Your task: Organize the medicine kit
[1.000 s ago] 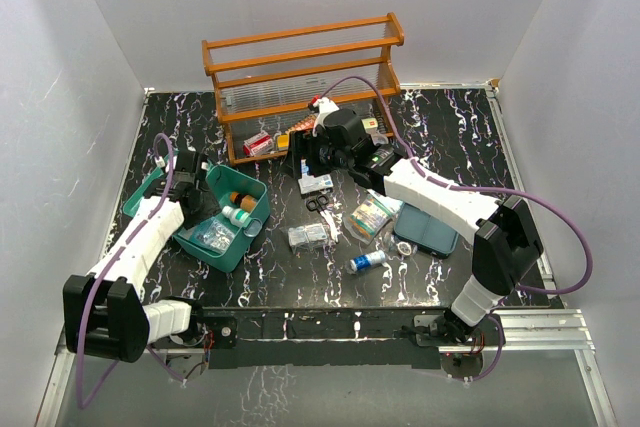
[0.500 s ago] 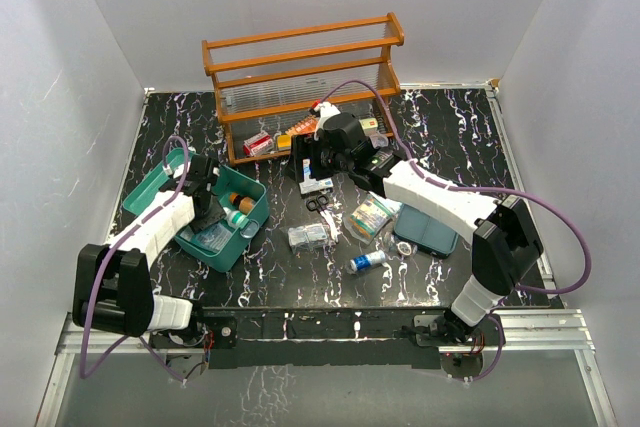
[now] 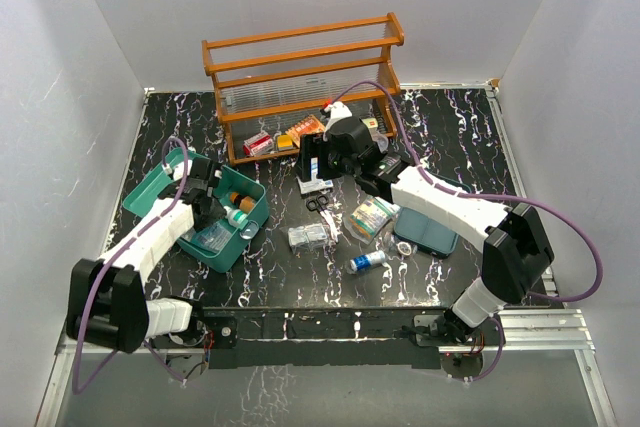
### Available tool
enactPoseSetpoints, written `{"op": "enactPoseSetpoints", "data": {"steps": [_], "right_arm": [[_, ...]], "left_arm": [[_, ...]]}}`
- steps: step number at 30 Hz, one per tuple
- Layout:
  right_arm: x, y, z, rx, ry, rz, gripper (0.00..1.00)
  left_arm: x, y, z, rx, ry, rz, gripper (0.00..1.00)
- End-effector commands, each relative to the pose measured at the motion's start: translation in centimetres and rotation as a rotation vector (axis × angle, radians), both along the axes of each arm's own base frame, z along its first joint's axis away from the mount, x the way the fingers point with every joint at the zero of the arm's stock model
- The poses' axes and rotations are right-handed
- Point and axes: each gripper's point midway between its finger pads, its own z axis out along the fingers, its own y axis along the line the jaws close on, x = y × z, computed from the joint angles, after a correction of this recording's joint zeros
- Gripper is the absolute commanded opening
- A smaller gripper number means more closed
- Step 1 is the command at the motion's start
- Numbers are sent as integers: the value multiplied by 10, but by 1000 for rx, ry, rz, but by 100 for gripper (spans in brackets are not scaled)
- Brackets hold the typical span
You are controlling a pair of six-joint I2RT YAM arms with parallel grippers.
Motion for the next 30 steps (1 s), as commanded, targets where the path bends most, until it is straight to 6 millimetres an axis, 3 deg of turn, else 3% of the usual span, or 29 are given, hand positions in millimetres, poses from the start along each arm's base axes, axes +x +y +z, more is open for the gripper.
{"op": "enactPoseSetpoints", "data": {"steps": [1,7,18,25,28,30], "right_arm": [[14,-26,18,-7,-105,-129,73],[12,-49,-9,-59,-72,-207,74],[-2,-90,-53,-205,21,-256,74],[-5,-139,-76,-285,130,-481,71],[-10,-160,-88,-325,191,-570,63],[-16,-174,-96,-369,230,-646,56]], "left_arm": [[10,5,37,7,-178,10,36],[18,4,71,-3,-288,-5,37],[46,-11,155,-32,-503,-128,51],[53,-13,187,-12,-613,-193,58],[51,-15,192,-25,-636,-204,59],[51,-30,196,-98,-683,-252,58]]}}
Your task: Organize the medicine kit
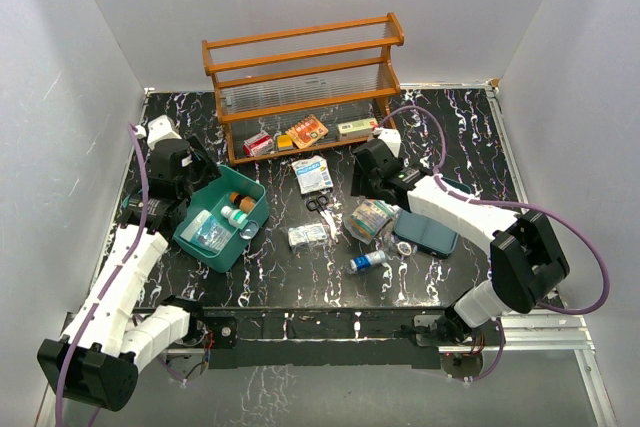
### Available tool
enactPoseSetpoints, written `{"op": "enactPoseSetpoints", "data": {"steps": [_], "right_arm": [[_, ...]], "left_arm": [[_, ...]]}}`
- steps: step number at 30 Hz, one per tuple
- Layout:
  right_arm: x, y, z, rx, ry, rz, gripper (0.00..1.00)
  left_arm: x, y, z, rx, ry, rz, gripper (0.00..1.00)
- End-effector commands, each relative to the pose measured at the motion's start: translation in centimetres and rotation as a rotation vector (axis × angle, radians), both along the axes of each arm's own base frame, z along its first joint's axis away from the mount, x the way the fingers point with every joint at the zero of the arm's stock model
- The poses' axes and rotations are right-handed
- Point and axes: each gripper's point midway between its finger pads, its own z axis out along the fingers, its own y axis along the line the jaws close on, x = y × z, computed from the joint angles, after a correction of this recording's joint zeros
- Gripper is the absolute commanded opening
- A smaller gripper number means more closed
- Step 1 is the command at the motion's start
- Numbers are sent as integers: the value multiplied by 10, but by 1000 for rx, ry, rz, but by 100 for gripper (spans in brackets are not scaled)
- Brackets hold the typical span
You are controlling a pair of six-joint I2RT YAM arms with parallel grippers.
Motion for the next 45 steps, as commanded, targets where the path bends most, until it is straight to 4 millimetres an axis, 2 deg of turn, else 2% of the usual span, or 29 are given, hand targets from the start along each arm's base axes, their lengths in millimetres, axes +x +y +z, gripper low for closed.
{"op": "enactPoseSetpoints", "data": {"steps": [1,4,8,13,20,23,28,33,37,45], "right_arm": [[-9,-38,-8,-73,48,-218,54],[-14,-35,-18,-60,90,-217,50],[-16,-25,-29,-28,128,-192,49],[-19,-21,-44,-28,185,-212,44],[-21,-17,-63,-27,237,-244,38],[-23,-18,-71,-42,263,-248,36],[-23,-18,-78,-63,278,-241,24],[-21,-17,-71,-57,265,-223,12],[-20,-12,-51,-9,229,-193,6],[-10,26,1,150,124,-2,2]], "left_arm": [[3,-28,34,-100,-161,-139,58],[-1,-50,26,-200,-181,-221,59],[-6,-56,24,-244,-173,-235,59],[-17,-50,27,-221,-158,-228,59],[-45,-37,30,-209,-146,-195,61],[-50,-36,33,-209,-151,-196,63],[-48,-41,34,-202,-148,-230,64],[-40,-49,40,-179,-164,-291,67],[-32,-70,42,-207,-170,-402,69],[-24,-115,35,-331,-65,-602,71]]}}
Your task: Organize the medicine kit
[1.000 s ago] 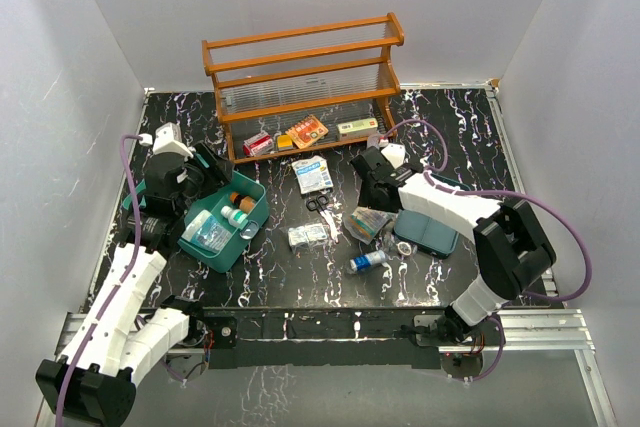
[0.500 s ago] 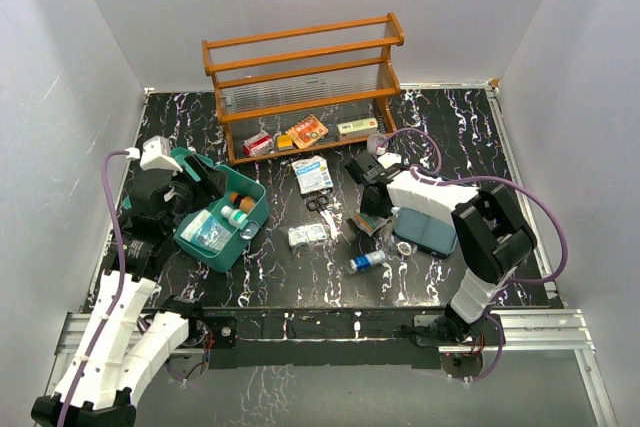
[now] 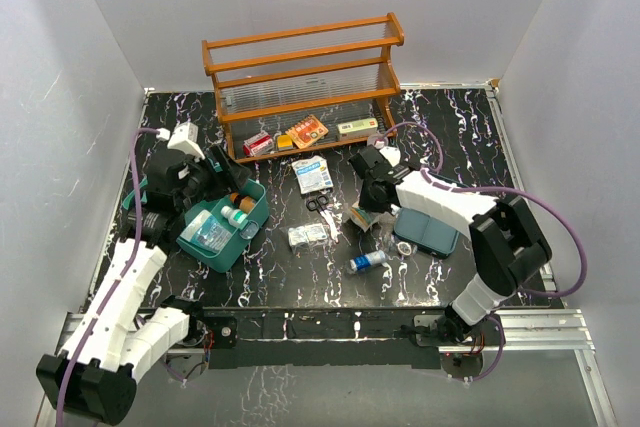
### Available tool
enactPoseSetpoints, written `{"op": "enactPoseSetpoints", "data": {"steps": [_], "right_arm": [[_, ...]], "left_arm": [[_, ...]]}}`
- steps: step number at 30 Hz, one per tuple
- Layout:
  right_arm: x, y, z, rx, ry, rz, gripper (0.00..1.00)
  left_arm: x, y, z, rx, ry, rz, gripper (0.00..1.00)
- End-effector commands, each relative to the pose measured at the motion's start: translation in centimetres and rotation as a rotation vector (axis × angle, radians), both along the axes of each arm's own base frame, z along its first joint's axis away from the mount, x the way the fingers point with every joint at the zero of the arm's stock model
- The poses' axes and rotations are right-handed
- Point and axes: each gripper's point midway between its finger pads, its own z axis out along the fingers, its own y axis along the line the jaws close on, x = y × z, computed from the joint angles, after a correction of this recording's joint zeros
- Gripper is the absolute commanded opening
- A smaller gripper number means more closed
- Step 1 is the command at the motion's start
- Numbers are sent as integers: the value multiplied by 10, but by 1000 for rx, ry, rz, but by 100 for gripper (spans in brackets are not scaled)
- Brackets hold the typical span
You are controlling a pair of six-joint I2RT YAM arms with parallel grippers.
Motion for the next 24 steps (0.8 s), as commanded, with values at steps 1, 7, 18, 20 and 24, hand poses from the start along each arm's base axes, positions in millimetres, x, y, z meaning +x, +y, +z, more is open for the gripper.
{"op": "enactPoseSetpoints", "data": {"steps": [1,7,18,20,24], "right_arm": [[21,37,56,146,-158,140,2],[21,98,118,240,-334,419,2],[-3,192,189,363,-582,869,6],[-5,198,191,363,-596,904,7],[-9,203,194,368,-622,959,8]], "left_arm": [[0,-33,29,-80,-17,-183,71],[-3,-76,25,-243,192,-387,72],[-10,-89,1,-328,429,-431,67],[-6,-83,-5,-296,442,-379,61],[0,-78,-12,-287,462,-310,46]]}}
